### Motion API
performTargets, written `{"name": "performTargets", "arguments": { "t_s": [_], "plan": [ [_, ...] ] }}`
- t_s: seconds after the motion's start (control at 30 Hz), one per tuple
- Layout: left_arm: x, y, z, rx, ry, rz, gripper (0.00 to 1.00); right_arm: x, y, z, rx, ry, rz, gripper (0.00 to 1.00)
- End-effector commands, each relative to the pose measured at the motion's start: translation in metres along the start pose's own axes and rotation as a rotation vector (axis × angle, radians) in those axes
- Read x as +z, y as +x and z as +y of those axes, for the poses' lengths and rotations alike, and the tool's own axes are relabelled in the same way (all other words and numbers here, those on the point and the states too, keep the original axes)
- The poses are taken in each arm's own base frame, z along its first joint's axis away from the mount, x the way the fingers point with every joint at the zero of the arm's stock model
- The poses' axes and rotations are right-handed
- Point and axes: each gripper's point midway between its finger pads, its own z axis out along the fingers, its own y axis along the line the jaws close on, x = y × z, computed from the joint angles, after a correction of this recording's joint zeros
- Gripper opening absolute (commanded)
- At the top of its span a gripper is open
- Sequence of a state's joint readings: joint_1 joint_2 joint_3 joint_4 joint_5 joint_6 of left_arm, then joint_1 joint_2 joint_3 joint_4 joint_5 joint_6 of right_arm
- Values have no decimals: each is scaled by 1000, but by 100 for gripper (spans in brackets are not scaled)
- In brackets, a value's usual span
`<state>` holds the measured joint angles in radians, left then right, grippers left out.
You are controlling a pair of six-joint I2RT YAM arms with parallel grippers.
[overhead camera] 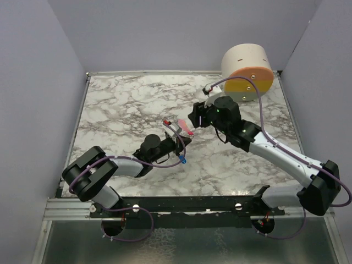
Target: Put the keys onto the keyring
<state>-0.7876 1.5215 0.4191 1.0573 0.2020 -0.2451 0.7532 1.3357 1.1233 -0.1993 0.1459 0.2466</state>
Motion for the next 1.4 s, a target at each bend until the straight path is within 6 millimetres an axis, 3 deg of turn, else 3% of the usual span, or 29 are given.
{"name": "performTargets", "arguments": {
  "t_s": [0.0, 0.2, 0.33, 0.57, 0.77, 1.13, 1.37],
  "plan": [
    [0, -20, -10, -31, 42, -10, 0, -23, 5, -10, 12, 27, -60, 55],
    [-3, -39, -23, -80, 121, -15, 0, -42, 37, -16, 16, 5, -64, 50],
    [-5, -49, -31, -130, 196, -5, 0, -50, 46, -11, 5, -48, -85, 48],
    [-10, -60, -37, -267, 354, 65, 0, -55, 46, -3, -7, -102, -106, 40],
    [-8, -57, -45, -355, 425, 124, 0, -54, 47, 3, -8, -133, -100, 38],
    [-8, -53, -47, -448, 460, 177, 0, -56, 49, 2, -4, -132, -89, 35],
    [-7, -65, -44, -474, 459, 164, 0, -61, 56, 6, 8, -157, -65, 32]
  ]
}}
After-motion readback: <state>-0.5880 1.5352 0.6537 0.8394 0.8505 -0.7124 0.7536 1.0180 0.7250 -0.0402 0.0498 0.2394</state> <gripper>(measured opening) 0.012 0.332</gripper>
